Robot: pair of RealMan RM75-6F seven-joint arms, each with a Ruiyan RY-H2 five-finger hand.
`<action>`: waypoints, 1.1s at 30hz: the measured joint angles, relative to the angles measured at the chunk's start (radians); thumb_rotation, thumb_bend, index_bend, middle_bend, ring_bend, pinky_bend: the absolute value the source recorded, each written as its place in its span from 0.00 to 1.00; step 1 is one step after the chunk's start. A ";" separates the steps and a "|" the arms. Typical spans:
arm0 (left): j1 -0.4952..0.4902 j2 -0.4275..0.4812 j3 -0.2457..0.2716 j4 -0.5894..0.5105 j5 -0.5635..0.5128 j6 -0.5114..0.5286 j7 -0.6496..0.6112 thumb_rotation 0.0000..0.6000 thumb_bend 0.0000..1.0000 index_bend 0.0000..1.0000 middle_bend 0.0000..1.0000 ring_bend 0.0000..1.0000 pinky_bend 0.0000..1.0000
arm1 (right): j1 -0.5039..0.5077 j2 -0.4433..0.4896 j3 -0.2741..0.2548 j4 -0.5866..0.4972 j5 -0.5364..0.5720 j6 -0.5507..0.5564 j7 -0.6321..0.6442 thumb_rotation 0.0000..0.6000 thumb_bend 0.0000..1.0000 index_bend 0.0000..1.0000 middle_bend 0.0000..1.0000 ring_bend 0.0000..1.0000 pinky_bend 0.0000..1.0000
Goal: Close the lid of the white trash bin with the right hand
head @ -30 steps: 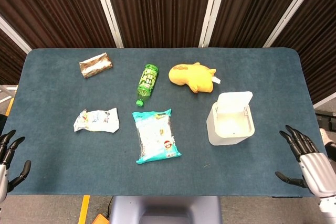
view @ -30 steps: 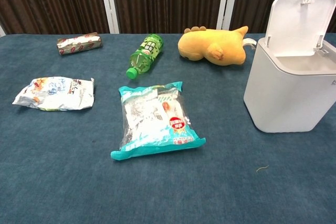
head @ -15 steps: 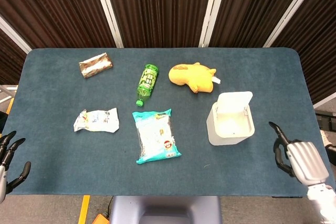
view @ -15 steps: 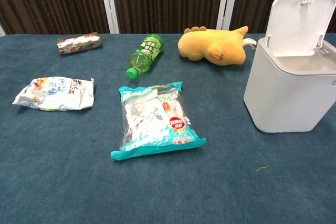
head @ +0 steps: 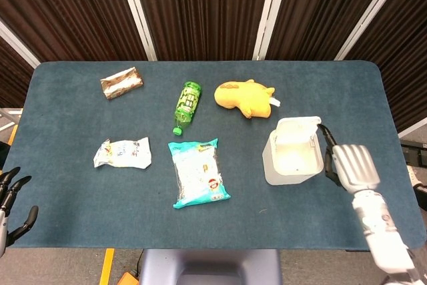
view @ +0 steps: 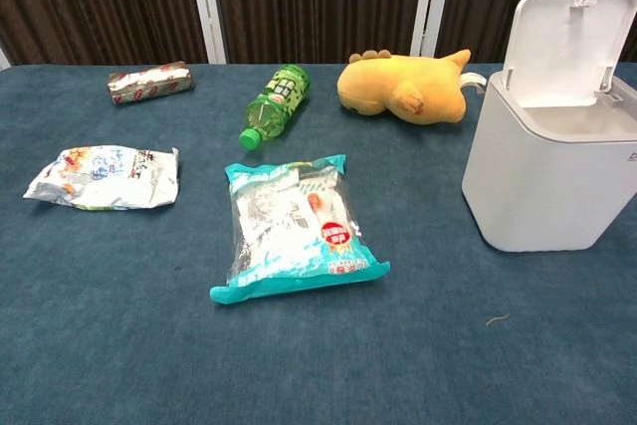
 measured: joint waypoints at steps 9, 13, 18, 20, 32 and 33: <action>-0.001 0.008 0.007 -0.004 0.009 -0.005 -0.001 1.00 0.37 0.23 0.12 0.14 0.34 | 0.193 -0.157 0.073 0.012 0.248 0.024 -0.184 1.00 0.87 0.00 0.69 0.87 0.84; -0.001 0.008 0.007 -0.004 0.012 -0.004 -0.002 1.00 0.37 0.23 0.12 0.14 0.34 | 0.245 -0.204 0.090 0.046 0.305 0.046 -0.214 1.00 0.87 0.00 0.69 0.87 0.84; -0.002 0.008 0.008 -0.003 0.013 -0.005 -0.007 1.00 0.37 0.23 0.12 0.14 0.34 | 0.283 -0.236 0.102 0.068 0.349 0.076 -0.240 1.00 0.87 0.00 0.69 0.87 0.84; -0.003 0.008 0.008 -0.002 0.015 -0.005 -0.008 1.00 0.37 0.23 0.12 0.14 0.34 | 0.291 -0.239 0.103 0.071 0.366 0.082 -0.243 1.00 0.87 0.00 0.69 0.87 0.84; -0.001 0.007 0.010 -0.001 0.022 0.002 -0.005 1.00 0.37 0.23 0.12 0.14 0.34 | 0.308 -0.223 0.075 0.079 0.402 0.096 -0.240 1.00 0.87 0.03 0.69 0.87 0.84; -0.001 0.007 0.010 -0.001 0.022 0.001 -0.004 1.00 0.37 0.23 0.12 0.14 0.34 | 0.308 -0.221 0.073 0.076 0.401 0.097 -0.238 1.00 0.87 0.05 0.69 0.87 0.84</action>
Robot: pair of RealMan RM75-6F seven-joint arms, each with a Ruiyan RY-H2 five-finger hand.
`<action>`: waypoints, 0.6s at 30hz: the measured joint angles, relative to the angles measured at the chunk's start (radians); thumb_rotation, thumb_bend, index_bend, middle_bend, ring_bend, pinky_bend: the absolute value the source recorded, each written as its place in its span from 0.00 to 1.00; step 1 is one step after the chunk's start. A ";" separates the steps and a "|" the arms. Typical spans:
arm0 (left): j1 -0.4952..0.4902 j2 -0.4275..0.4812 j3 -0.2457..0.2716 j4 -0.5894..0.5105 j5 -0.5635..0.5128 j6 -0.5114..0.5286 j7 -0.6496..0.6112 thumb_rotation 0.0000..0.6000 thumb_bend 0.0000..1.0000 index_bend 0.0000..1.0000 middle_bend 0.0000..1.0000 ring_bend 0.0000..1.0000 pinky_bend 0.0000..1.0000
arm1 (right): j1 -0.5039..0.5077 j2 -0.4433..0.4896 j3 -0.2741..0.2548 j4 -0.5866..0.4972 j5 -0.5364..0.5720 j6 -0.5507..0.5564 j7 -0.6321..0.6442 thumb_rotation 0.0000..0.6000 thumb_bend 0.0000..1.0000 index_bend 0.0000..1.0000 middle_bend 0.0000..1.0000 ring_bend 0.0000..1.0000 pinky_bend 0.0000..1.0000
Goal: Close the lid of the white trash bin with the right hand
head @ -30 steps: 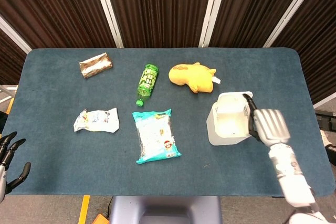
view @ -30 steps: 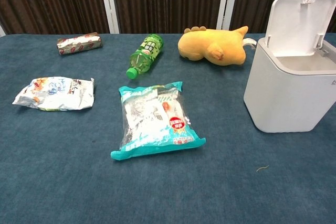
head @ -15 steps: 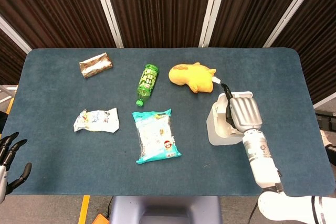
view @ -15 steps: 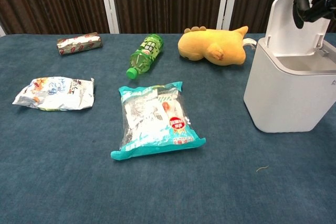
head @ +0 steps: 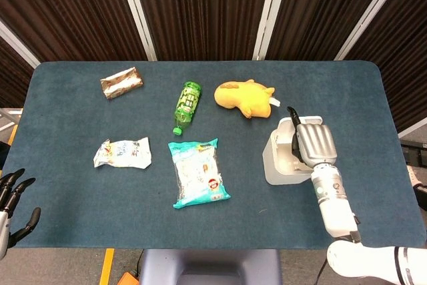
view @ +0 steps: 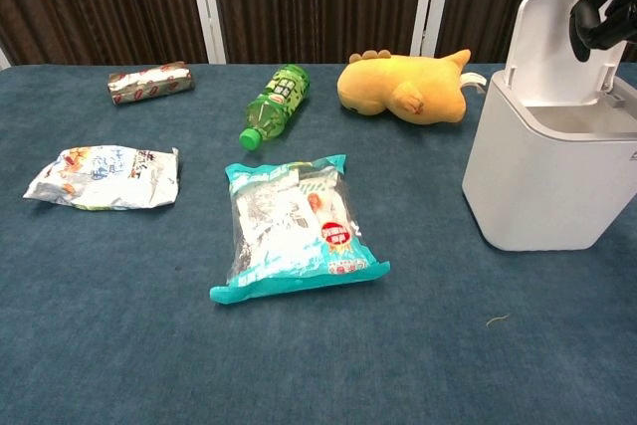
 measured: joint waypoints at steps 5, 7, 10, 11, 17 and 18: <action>0.000 0.000 0.001 -0.001 0.003 0.000 0.001 1.00 0.37 0.23 0.12 0.14 0.34 | -0.006 0.012 -0.020 -0.023 -0.019 0.007 0.007 1.00 0.87 0.17 0.69 0.87 0.84; 0.000 0.000 0.001 -0.001 0.003 0.000 0.001 1.00 0.37 0.23 0.12 0.14 0.34 | -0.011 0.017 -0.033 -0.037 -0.032 0.012 0.007 1.00 0.87 0.20 0.69 0.87 0.84; 0.001 0.001 0.001 -0.001 0.003 0.002 -0.001 1.00 0.37 0.23 0.12 0.14 0.34 | -0.020 0.025 -0.054 -0.059 -0.058 0.022 0.006 1.00 0.87 0.23 0.69 0.87 0.84; 0.001 0.001 0.001 -0.001 0.003 0.003 -0.002 1.00 0.37 0.23 0.12 0.14 0.34 | -0.023 0.028 -0.061 -0.065 -0.067 0.025 0.006 1.00 0.87 0.23 0.69 0.87 0.84; 0.003 0.001 0.003 0.000 0.008 0.008 -0.003 1.00 0.37 0.23 0.12 0.14 0.34 | -0.050 0.044 -0.110 -0.103 -0.142 0.039 0.008 1.00 0.87 0.24 0.69 0.87 0.84; 0.003 0.001 0.003 0.000 0.008 0.008 -0.003 1.00 0.37 0.23 0.12 0.14 0.34 | -0.054 0.046 -0.118 -0.108 -0.154 0.041 0.007 1.00 0.87 0.24 0.69 0.87 0.84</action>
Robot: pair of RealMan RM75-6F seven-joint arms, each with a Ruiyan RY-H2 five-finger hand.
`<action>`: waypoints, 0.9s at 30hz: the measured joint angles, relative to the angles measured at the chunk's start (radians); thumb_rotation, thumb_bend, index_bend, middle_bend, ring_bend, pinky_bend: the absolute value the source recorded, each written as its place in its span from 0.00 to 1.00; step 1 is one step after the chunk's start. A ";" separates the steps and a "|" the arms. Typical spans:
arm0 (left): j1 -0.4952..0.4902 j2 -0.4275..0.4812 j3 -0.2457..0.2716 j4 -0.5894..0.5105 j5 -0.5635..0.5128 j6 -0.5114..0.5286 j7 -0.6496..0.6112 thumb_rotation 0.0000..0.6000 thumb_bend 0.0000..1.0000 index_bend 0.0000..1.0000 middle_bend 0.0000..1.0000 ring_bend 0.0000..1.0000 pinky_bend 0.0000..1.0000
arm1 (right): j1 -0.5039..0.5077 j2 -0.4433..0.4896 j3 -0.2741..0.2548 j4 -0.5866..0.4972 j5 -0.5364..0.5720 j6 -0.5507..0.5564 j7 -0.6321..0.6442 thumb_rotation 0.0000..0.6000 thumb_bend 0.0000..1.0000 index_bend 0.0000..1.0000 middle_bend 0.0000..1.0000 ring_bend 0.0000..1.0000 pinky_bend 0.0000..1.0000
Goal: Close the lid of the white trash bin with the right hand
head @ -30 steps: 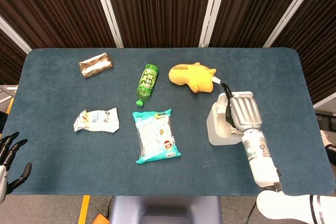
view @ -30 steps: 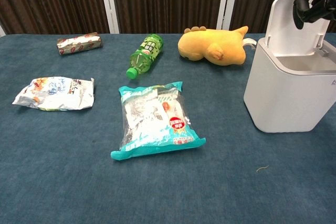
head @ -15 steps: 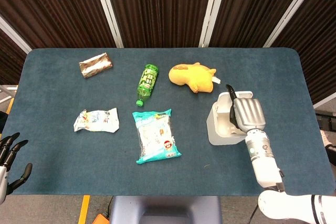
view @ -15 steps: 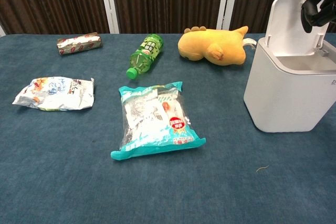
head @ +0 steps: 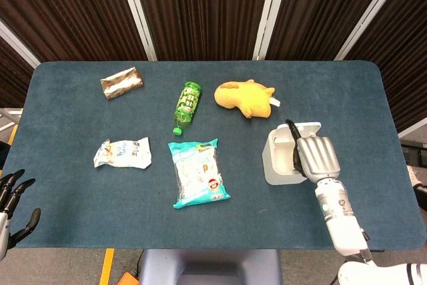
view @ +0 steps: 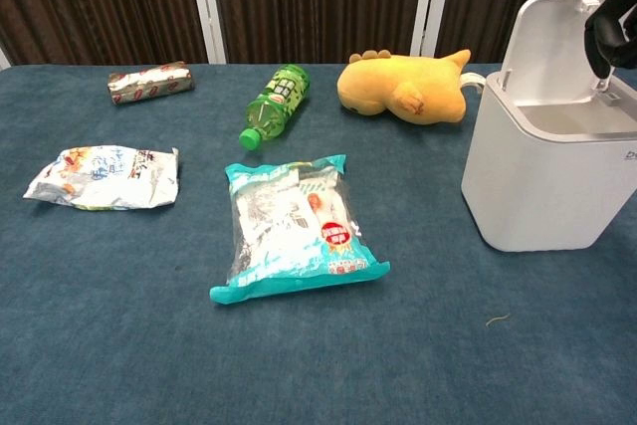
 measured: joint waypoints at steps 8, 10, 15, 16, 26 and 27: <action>0.001 0.002 -0.002 -0.001 -0.001 0.005 -0.005 1.00 0.37 0.23 0.12 0.15 0.34 | -0.052 0.018 -0.095 -0.038 -0.136 0.009 -0.004 1.00 0.87 0.25 0.69 0.87 0.84; 0.003 0.002 -0.002 0.000 -0.001 0.008 -0.006 1.00 0.37 0.23 0.12 0.15 0.34 | -0.070 0.021 -0.125 -0.043 -0.180 0.009 -0.004 1.00 0.87 0.25 0.69 0.87 0.84; 0.007 0.002 -0.005 0.003 -0.004 0.017 -0.011 1.00 0.37 0.23 0.12 0.15 0.34 | -0.110 0.026 -0.188 -0.043 -0.275 0.000 0.002 1.00 0.87 0.25 0.69 0.87 0.84; 0.008 0.002 -0.005 0.003 -0.005 0.018 -0.013 1.00 0.37 0.23 0.12 0.15 0.34 | -0.119 0.027 -0.200 -0.041 -0.297 -0.004 0.005 1.00 0.87 0.25 0.69 0.87 0.84; 0.010 0.003 -0.007 0.005 -0.007 0.021 -0.018 1.00 0.37 0.23 0.12 0.15 0.34 | -0.176 0.038 -0.252 -0.009 -0.383 -0.041 0.040 1.00 0.87 0.25 0.69 0.87 0.84; 0.010 0.003 -0.007 0.005 -0.007 0.021 -0.019 1.00 0.37 0.23 0.12 0.15 0.34 | -0.179 0.039 -0.254 -0.005 -0.384 -0.044 0.042 1.00 0.87 0.25 0.69 0.87 0.84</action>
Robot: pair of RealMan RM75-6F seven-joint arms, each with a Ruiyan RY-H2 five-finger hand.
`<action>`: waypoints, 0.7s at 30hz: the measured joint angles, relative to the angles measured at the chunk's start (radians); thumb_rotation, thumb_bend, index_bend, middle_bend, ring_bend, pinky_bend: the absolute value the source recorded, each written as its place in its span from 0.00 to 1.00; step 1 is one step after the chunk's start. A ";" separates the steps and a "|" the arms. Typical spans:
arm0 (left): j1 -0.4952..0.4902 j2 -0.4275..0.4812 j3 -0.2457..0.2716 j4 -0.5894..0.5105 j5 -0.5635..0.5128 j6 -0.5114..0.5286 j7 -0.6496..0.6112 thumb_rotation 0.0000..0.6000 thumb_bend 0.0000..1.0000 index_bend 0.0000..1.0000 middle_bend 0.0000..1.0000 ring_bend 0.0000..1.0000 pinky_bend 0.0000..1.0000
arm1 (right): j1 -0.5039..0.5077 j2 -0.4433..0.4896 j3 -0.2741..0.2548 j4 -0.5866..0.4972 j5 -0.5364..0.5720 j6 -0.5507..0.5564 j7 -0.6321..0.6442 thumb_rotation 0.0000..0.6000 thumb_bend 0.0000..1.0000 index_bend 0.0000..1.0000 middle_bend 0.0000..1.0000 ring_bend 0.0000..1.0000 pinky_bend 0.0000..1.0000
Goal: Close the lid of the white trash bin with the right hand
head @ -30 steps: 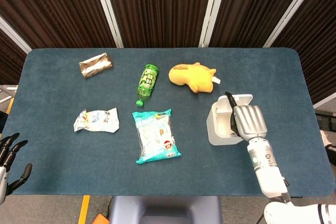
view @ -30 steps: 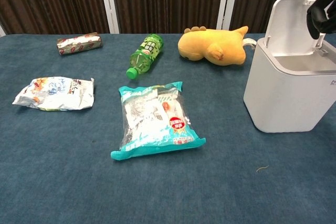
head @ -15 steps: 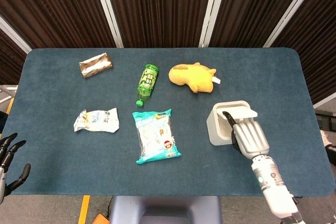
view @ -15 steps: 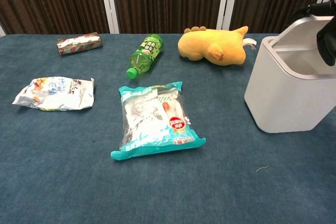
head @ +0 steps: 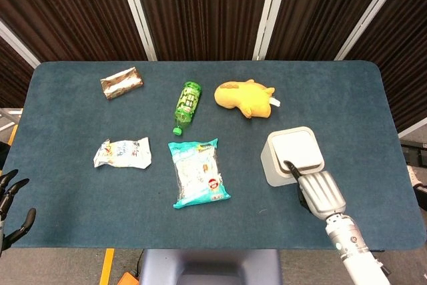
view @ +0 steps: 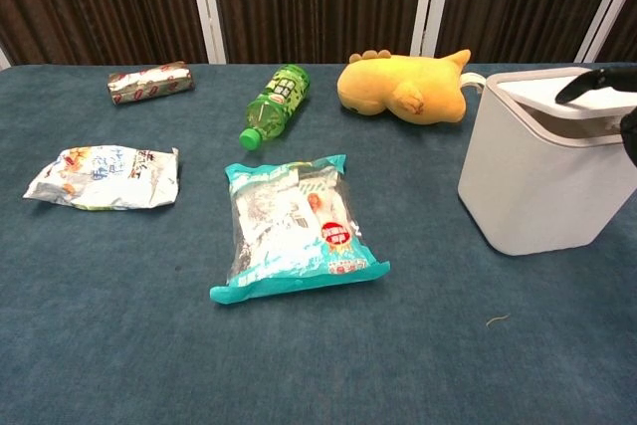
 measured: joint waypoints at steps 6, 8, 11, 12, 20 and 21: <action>0.001 0.001 -0.002 0.000 -0.004 0.000 -0.002 1.00 0.37 0.23 0.12 0.15 0.34 | -0.007 0.002 0.010 0.022 0.029 -0.020 0.014 1.00 0.87 0.23 0.69 0.87 0.84; 0.001 0.000 -0.002 0.000 -0.005 0.000 -0.003 1.00 0.37 0.23 0.12 0.15 0.34 | -0.007 0.002 0.017 0.031 0.048 -0.029 0.021 1.00 0.87 0.22 0.69 0.87 0.84; 0.000 0.000 -0.003 0.000 -0.007 -0.002 -0.004 1.00 0.37 0.23 0.12 0.15 0.34 | -0.007 0.003 0.026 0.045 0.074 -0.048 0.036 1.00 0.87 0.21 0.69 0.87 0.84; 0.000 0.001 -0.003 0.000 -0.007 -0.003 -0.003 1.00 0.37 0.23 0.12 0.15 0.34 | -0.007 0.003 0.027 0.050 0.081 -0.055 0.041 1.00 0.87 0.21 0.69 0.87 0.84; -0.002 0.000 -0.003 -0.001 -0.008 -0.008 -0.002 1.00 0.37 0.23 0.12 0.15 0.34 | -0.006 0.007 0.032 0.073 0.109 -0.098 0.064 1.00 0.87 0.20 0.69 0.87 0.84; -0.002 0.000 -0.003 -0.001 -0.008 -0.008 -0.002 1.00 0.37 0.23 0.12 0.15 0.34 | -0.006 0.007 0.032 0.073 0.109 -0.098 0.064 1.00 0.87 0.20 0.69 0.87 0.84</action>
